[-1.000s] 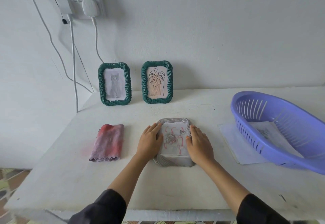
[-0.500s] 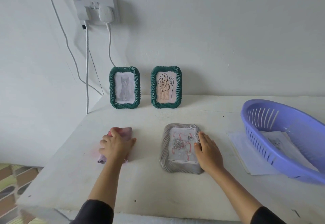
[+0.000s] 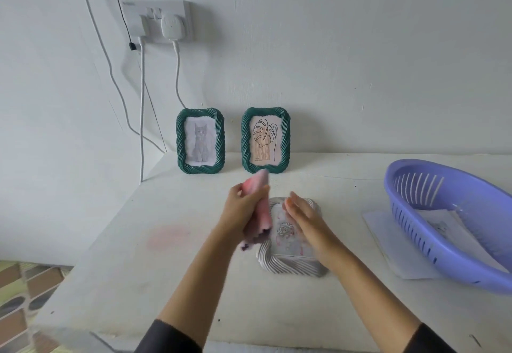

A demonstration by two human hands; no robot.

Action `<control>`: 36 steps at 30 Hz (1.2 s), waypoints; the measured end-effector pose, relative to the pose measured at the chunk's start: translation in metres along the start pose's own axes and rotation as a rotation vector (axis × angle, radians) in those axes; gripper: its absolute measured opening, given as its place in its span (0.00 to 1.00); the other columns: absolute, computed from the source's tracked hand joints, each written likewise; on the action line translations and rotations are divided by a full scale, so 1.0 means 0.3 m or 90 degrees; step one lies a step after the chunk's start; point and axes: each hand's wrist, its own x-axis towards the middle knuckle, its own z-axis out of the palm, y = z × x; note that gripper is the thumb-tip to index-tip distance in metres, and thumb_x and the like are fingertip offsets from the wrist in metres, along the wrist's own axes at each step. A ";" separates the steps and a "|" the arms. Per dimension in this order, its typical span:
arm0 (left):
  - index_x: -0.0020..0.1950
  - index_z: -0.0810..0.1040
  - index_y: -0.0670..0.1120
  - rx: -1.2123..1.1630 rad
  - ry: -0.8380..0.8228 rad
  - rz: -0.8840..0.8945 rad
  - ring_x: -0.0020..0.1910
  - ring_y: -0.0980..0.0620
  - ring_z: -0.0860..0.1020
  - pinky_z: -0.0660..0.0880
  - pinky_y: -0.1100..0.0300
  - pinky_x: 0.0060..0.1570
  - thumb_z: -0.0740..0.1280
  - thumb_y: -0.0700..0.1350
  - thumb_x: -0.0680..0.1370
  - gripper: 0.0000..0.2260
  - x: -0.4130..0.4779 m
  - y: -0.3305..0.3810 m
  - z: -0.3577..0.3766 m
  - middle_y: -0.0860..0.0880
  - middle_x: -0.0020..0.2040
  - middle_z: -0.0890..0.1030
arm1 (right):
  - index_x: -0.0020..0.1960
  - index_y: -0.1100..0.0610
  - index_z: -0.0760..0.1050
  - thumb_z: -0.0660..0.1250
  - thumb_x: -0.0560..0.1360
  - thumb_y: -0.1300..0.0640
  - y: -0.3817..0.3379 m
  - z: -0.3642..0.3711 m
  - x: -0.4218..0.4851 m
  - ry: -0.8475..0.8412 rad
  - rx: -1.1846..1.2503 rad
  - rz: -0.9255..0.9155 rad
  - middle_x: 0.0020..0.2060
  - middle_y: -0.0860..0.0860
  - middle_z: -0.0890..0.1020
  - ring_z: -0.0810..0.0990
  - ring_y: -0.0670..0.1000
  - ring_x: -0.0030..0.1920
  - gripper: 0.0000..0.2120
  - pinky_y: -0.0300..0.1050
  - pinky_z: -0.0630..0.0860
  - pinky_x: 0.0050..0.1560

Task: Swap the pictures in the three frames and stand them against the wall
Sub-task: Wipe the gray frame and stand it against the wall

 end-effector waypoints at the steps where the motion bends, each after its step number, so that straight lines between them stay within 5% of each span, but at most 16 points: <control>1: 0.65 0.69 0.41 -0.025 -0.057 -0.017 0.52 0.44 0.78 0.77 0.52 0.50 0.65 0.60 0.72 0.30 -0.011 0.009 0.047 0.39 0.60 0.77 | 0.70 0.57 0.64 0.66 0.66 0.42 -0.009 0.015 0.003 -0.020 0.086 0.012 0.66 0.54 0.74 0.73 0.50 0.65 0.37 0.42 0.69 0.65; 5: 0.68 0.69 0.45 -0.099 -0.109 -0.046 0.64 0.46 0.71 0.65 0.49 0.68 0.46 0.61 0.80 0.27 -0.012 -0.002 0.125 0.44 0.62 0.73 | 0.56 0.65 0.75 0.71 0.69 0.63 0.000 0.007 0.021 0.119 0.162 0.054 0.49 0.62 0.83 0.82 0.61 0.51 0.17 0.52 0.78 0.53; 8: 0.73 0.62 0.47 0.233 0.041 0.106 0.71 0.43 0.61 0.58 0.50 0.70 0.49 0.54 0.82 0.22 0.052 -0.074 0.100 0.45 0.73 0.64 | 0.52 0.63 0.76 0.67 0.71 0.66 0.000 -0.071 0.042 0.192 0.189 0.062 0.44 0.60 0.81 0.79 0.57 0.46 0.10 0.49 0.75 0.47; 12: 0.75 0.58 0.53 0.587 0.042 0.171 0.76 0.46 0.53 0.49 0.48 0.74 0.50 0.52 0.82 0.21 0.128 -0.210 0.068 0.49 0.76 0.59 | 0.54 0.58 0.74 0.61 0.75 0.64 -0.027 -0.160 0.091 0.300 -0.283 -0.101 0.45 0.56 0.79 0.76 0.54 0.43 0.09 0.38 0.70 0.35; 17: 0.74 0.59 0.55 0.619 0.040 0.187 0.76 0.48 0.55 0.47 0.50 0.75 0.48 0.52 0.82 0.20 0.158 -0.256 0.064 0.53 0.75 0.61 | 0.67 0.53 0.69 0.56 0.75 0.68 0.059 -0.150 0.180 0.095 -0.696 -0.179 0.65 0.50 0.75 0.74 0.51 0.64 0.23 0.40 0.70 0.58; 20: 0.75 0.58 0.56 0.622 0.036 0.201 0.76 0.48 0.55 0.49 0.50 0.75 0.48 0.51 0.82 0.20 0.161 -0.263 0.065 0.54 0.75 0.61 | 0.72 0.53 0.62 0.55 0.75 0.69 0.115 -0.105 0.200 -0.003 -0.784 -0.203 0.72 0.49 0.66 0.61 0.49 0.73 0.27 0.44 0.55 0.74; 25: 0.75 0.56 0.55 0.673 0.014 0.214 0.76 0.48 0.53 0.48 0.49 0.74 0.51 0.46 0.81 0.22 0.162 -0.261 0.054 0.56 0.76 0.60 | 0.67 0.54 0.71 0.55 0.74 0.70 0.141 -0.121 0.125 -0.119 -0.773 -0.290 0.67 0.51 0.73 0.64 0.49 0.72 0.24 0.47 0.57 0.74; 29: 0.75 0.57 0.56 0.665 0.010 0.204 0.76 0.49 0.53 0.46 0.49 0.74 0.47 0.49 0.82 0.20 0.170 -0.261 0.055 0.57 0.75 0.60 | 0.67 0.50 0.71 0.53 0.74 0.71 0.138 -0.180 0.023 -0.229 -0.762 -0.283 0.70 0.44 0.69 0.60 0.39 0.72 0.27 0.32 0.49 0.71; 32: 0.75 0.56 0.56 0.676 0.000 0.204 0.77 0.49 0.52 0.46 0.49 0.75 0.46 0.50 0.82 0.20 0.173 -0.264 0.058 0.58 0.76 0.59 | 0.68 0.51 0.70 0.53 0.73 0.73 0.109 -0.217 0.062 -0.191 -0.780 -0.243 0.71 0.45 0.68 0.61 0.42 0.72 0.29 0.31 0.49 0.70; 36: 0.75 0.56 0.56 0.681 0.005 0.209 0.77 0.49 0.52 0.47 0.48 0.75 0.46 0.50 0.82 0.20 0.170 -0.268 0.057 0.58 0.76 0.59 | 0.71 0.51 0.65 0.54 0.73 0.73 0.105 -0.165 0.168 -0.092 -0.788 -0.241 0.72 0.47 0.65 0.59 0.45 0.74 0.30 0.42 0.52 0.75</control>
